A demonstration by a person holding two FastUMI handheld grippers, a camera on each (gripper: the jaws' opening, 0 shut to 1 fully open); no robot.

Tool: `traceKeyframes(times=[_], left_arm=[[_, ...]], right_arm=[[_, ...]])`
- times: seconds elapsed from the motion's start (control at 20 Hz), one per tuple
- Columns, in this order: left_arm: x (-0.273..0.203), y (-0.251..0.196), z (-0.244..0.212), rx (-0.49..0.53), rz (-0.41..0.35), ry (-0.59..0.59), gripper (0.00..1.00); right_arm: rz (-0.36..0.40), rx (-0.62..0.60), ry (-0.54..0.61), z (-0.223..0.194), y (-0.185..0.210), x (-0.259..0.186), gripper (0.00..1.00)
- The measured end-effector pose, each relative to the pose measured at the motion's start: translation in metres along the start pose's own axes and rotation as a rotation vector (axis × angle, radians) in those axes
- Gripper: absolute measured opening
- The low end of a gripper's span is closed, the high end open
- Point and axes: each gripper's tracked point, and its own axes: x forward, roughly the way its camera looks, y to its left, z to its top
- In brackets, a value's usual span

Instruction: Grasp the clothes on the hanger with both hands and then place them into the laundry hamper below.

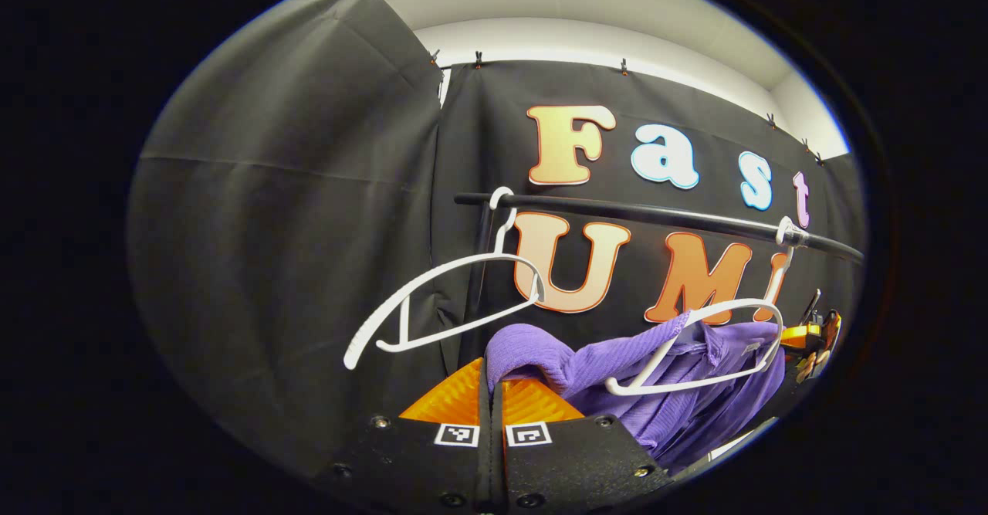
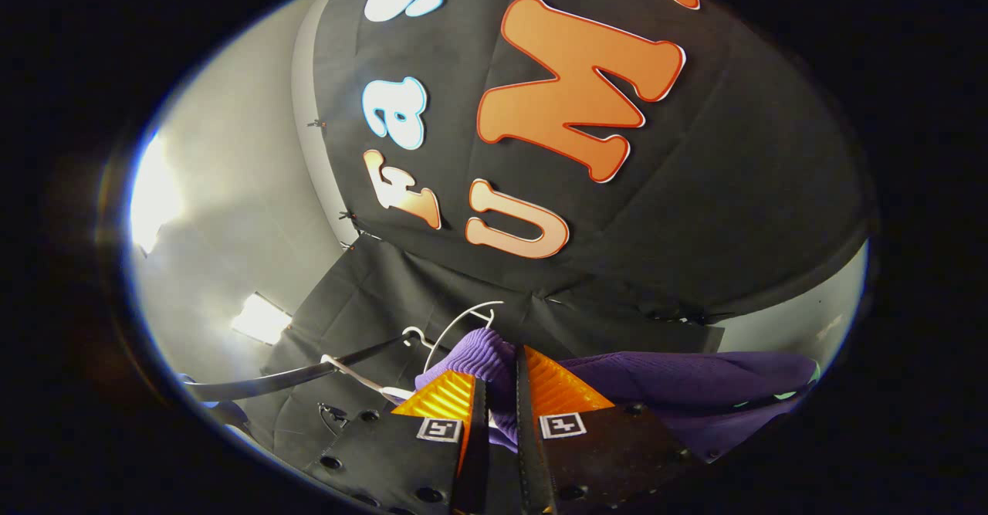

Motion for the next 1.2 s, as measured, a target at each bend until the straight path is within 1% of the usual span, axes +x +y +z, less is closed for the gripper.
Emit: traceKeyframes(times=[0.05, 0.2, 0.3, 0.4, 0.45, 0.6, 0.7, 0.8, 0.9, 1.0, 1.1, 1.2], left_arm=[[-0.001, 0.002, -0.004, -0.007, 0.001, 0.011, 0.00], [0.001, 0.004, -0.013, -0.082, 0.002, 0.031, 0.00], [-0.001, 0.006, -0.010, -0.138, 0.008, 0.022, 0.00], [-0.009, 0.010, 0.001, -0.172, 0.010, 0.006, 0.00], [-0.014, 0.012, 0.010, -0.161, 0.016, -0.015, 0.00], [-0.026, 0.012, 0.025, -0.078, 0.037, -0.045, 0.00], [-0.032, 0.012, 0.031, -0.057, 0.045, -0.053, 0.00], [-0.039, 0.007, 0.037, -0.041, 0.030, -0.059, 0.00], [-0.046, 0.002, 0.040, 0.007, 0.003, -0.056, 0.00], [-0.053, 0.005, 0.040, 0.042, -0.006, -0.040, 0.00], [-0.061, 0.009, 0.039, 0.010, -0.015, -0.037, 0.00], [-0.068, 0.012, 0.035, -0.061, -0.041, -0.042, 0.00]], right_arm=[[-0.010, 0.004, 0.014, -0.005, -0.007, 0.001, 0.23], [-0.030, 0.038, 0.017, -0.003, -0.025, 0.016, 0.23], [-0.026, 0.062, 0.041, -0.009, -0.030, 0.022, 0.23], [-0.011, 0.080, 0.063, -0.014, -0.030, 0.033, 0.23], [-0.001, 0.085, 0.072, -0.016, -0.029, 0.037, 0.23], [0.000, 0.092, 0.105, -0.026, -0.035, 0.050, 0.23], [0.001, 0.107, 0.121, -0.029, -0.039, 0.061, 0.23], [0.010, 0.112, 0.129, -0.032, -0.038, 0.067, 0.23], [0.021, 0.116, 0.142, -0.032, -0.037, 0.069, 0.23], [0.023, 0.122, 0.160, -0.041, -0.040, 0.073, 0.23], [0.026, 0.127, 0.178, -0.047, -0.041, 0.080, 0.23], [0.032, 0.140, 0.205, -0.053, -0.041, 0.086, 0.23]])
